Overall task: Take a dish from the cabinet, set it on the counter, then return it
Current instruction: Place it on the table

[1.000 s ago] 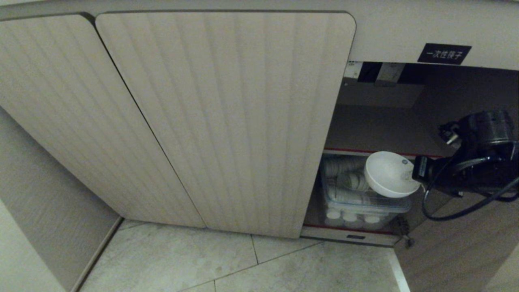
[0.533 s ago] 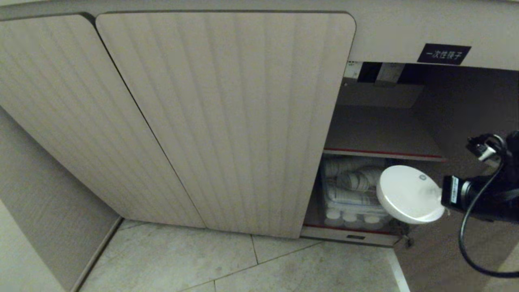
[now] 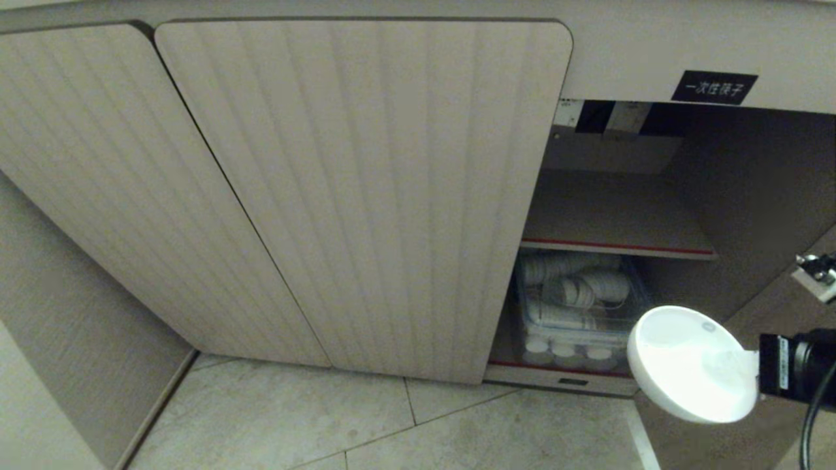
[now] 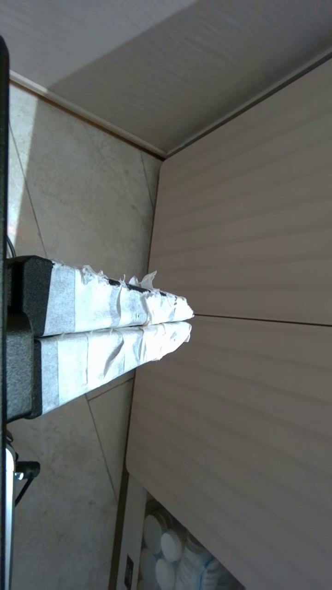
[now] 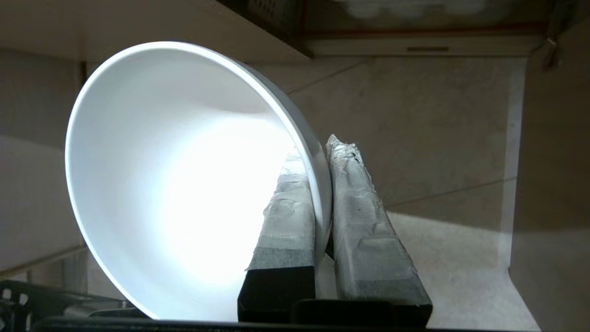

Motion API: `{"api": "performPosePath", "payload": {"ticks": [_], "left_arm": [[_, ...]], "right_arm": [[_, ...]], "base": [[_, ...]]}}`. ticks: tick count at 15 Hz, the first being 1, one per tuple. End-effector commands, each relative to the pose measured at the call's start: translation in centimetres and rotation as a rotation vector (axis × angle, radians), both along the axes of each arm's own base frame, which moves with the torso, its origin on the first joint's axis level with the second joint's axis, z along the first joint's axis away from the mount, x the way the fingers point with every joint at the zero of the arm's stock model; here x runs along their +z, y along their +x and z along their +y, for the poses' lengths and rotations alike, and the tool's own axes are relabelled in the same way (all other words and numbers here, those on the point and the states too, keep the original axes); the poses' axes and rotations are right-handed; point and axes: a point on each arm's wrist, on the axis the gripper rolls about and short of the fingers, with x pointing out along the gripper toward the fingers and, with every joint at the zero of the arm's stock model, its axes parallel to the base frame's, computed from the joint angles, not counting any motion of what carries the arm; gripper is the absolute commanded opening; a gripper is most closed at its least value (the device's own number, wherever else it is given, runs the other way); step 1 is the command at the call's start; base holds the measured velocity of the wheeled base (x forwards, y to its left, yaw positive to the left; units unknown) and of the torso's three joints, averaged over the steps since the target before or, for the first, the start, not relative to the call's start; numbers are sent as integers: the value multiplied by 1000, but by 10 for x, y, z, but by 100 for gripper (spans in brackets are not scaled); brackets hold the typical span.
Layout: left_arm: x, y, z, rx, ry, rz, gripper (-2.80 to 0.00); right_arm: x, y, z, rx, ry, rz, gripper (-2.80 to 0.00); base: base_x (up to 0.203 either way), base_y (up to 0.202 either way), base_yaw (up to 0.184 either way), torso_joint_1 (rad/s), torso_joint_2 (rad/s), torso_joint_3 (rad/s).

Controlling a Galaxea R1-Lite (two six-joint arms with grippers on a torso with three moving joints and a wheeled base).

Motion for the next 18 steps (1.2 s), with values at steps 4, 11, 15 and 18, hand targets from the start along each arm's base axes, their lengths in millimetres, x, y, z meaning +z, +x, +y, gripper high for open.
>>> {"api": "performPosePath", "payload": {"ticks": [4, 11, 15, 18], "left_arm": [[0, 0, 0, 1, -1, -1, -280], [0, 0, 0, 1, -1, -1, -280], [0, 0, 0, 1, -1, -1, -280], [0, 0, 0, 1, -1, -2, -280]], "right_arm": [[2, -23, 7, 66, 9, 10, -280], [-7, -50, 15, 153, 6, 34, -280], [-21, -60, 13, 200, -60, 53, -280], [-24, -63, 13, 219, -76, 49, -280]], "base": [[0, 0, 0, 0, 0, 0], [0, 0, 0, 0, 0, 0], [0, 0, 0, 0, 0, 0], [0, 0, 0, 0, 0, 0]]}}
